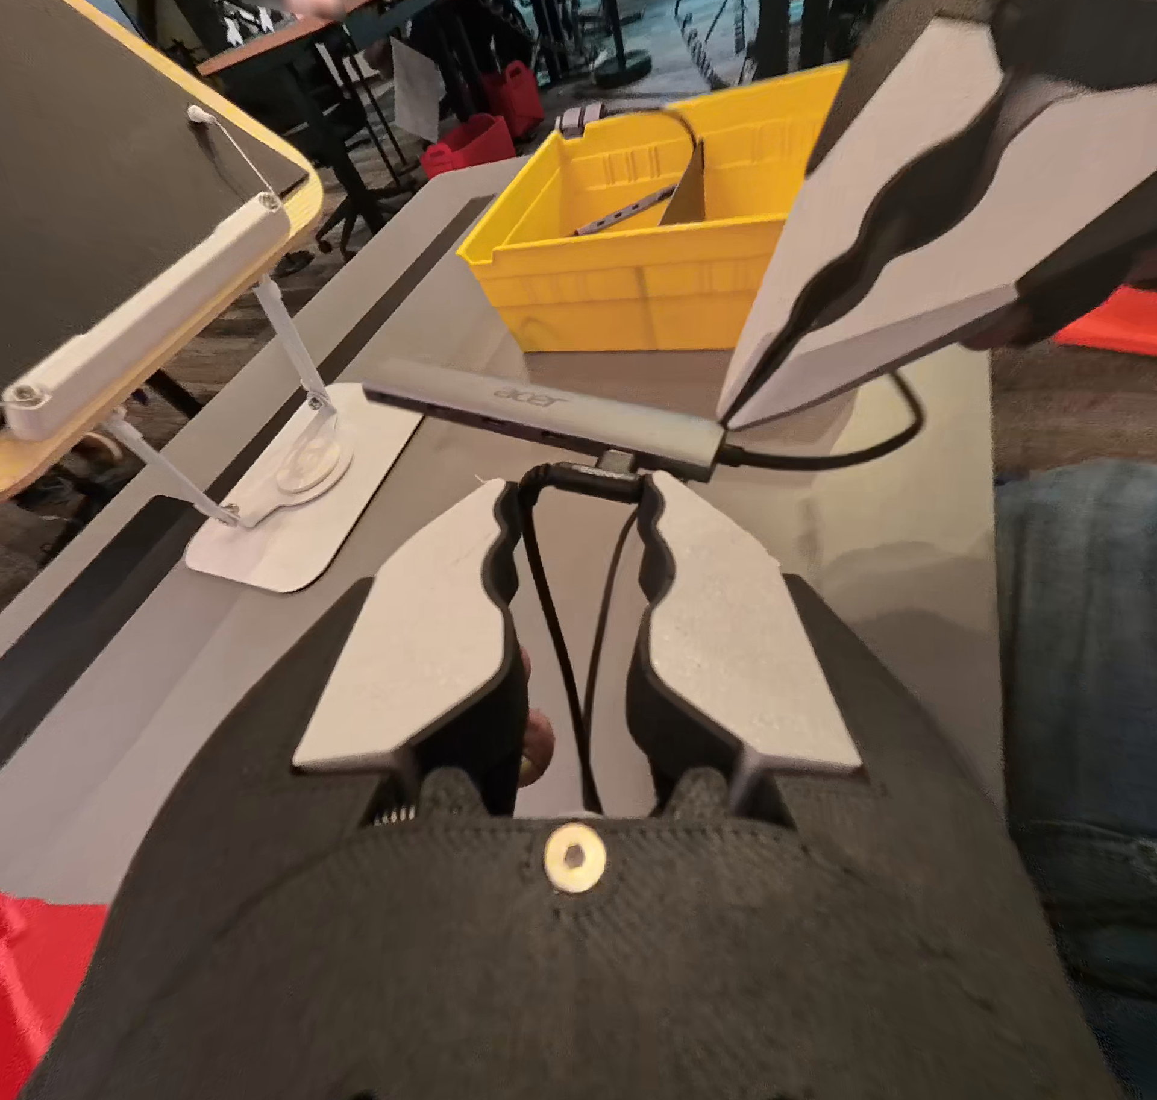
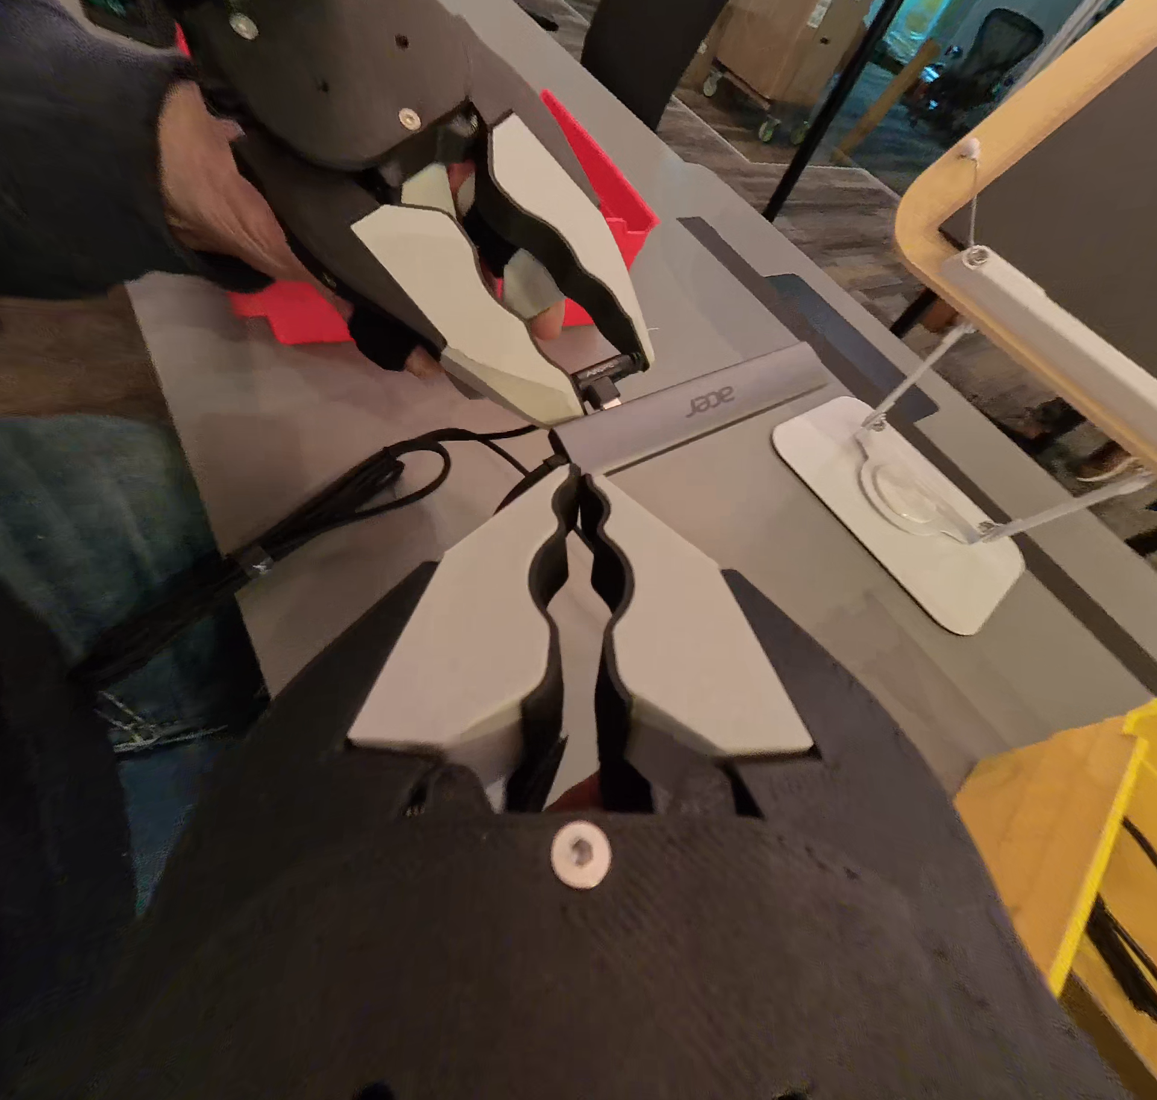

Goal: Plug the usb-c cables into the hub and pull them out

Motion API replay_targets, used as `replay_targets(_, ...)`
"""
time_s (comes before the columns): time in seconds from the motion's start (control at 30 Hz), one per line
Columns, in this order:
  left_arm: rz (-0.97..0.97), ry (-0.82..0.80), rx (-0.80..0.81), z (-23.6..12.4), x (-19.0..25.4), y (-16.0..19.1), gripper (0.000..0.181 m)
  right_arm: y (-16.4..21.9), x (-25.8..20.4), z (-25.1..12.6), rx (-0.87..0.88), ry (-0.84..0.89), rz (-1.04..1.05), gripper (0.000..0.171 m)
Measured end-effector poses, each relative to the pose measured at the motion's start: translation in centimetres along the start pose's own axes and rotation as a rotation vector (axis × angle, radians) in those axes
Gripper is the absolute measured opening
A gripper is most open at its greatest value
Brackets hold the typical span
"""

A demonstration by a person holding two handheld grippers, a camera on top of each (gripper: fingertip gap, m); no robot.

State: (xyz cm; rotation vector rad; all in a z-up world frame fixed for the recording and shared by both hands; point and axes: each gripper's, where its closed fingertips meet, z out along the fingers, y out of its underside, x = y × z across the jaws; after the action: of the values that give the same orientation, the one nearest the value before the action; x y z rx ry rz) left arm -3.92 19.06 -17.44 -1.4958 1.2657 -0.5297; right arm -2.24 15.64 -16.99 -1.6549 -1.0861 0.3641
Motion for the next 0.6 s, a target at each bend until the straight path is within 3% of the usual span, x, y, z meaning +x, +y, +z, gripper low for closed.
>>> replay_targets(0.3,-0.022,0.003,0.044,-0.15,-0.29,-0.40,0.036,-0.50,0.57,-0.07,0.091,-0.015,0.120,0.000)
replay_targets(0.43,-0.043,0.008,0.054,-0.03,-0.08,-0.58,0.036,-0.74,1.10,-0.09,0.126,-0.015,0.174,0.018)
replay_targets(0.6,-0.053,0.007,0.060,0.20,0.21,-0.72,0.037,-0.80,0.80,0.12,0.159,-0.072,0.257,0.023)
